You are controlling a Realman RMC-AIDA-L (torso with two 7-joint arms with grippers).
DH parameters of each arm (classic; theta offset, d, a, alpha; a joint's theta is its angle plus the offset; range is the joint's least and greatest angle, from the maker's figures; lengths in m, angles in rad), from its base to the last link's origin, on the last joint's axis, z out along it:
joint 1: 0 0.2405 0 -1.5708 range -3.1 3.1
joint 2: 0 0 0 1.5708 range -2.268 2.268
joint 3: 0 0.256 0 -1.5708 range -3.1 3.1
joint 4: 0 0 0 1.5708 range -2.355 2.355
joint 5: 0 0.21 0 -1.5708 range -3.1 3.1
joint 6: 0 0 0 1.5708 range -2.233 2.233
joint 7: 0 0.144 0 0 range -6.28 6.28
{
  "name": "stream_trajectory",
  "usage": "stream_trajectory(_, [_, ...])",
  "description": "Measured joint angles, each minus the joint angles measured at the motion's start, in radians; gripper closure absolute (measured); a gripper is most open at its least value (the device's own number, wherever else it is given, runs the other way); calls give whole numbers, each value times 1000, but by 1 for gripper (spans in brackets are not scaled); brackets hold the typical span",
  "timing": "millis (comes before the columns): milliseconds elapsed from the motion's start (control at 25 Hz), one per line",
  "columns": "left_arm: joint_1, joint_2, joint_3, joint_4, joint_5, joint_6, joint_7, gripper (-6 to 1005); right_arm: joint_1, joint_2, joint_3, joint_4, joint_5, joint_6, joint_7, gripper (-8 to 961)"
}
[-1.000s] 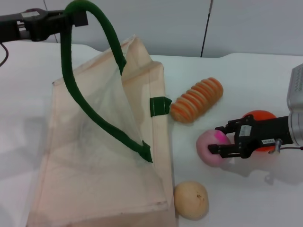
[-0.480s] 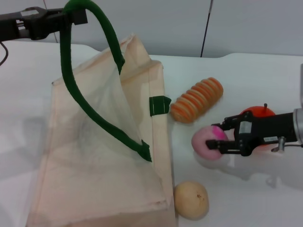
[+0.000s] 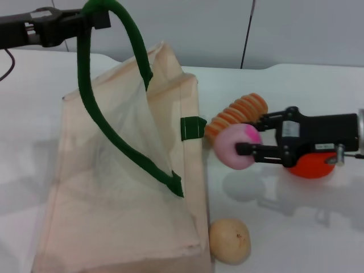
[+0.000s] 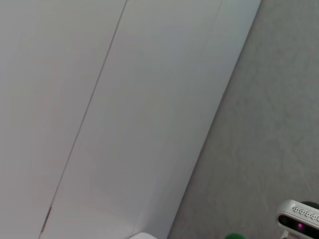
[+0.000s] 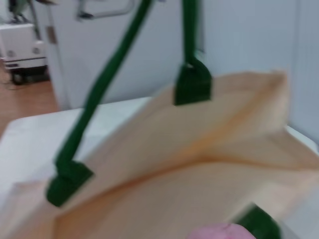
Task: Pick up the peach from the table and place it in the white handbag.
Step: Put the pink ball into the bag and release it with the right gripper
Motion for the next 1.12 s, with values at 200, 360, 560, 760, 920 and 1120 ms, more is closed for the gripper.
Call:
stream_trajectory(200, [-18,-1,0,0,2,0,-3,864,69,15,-57,24,0,4,1,491])
stream_trajectory(360, [-24,-3,0,0,3,0,-3,864,135,17,-92,80,1,-21,0,496])
stream_trajectory(560, [-35,-5,0,0,3,0,-3,863,208,20,-110,130,0,-57,0,497])
stream_trajectory(760, [-39,-6,0,0,3,0,-3,862,286,29,-127,203,-2,-154,-1,498])
stream_trajectory(920, [-45,-7,0,0,3,0,-3,861,326,32,-136,260,0,-236,-21,498])
stream_trajectory(1120, [-46,-9,0,3,3,-1,-3,860,334,36,-119,283,5,-248,-56,499])
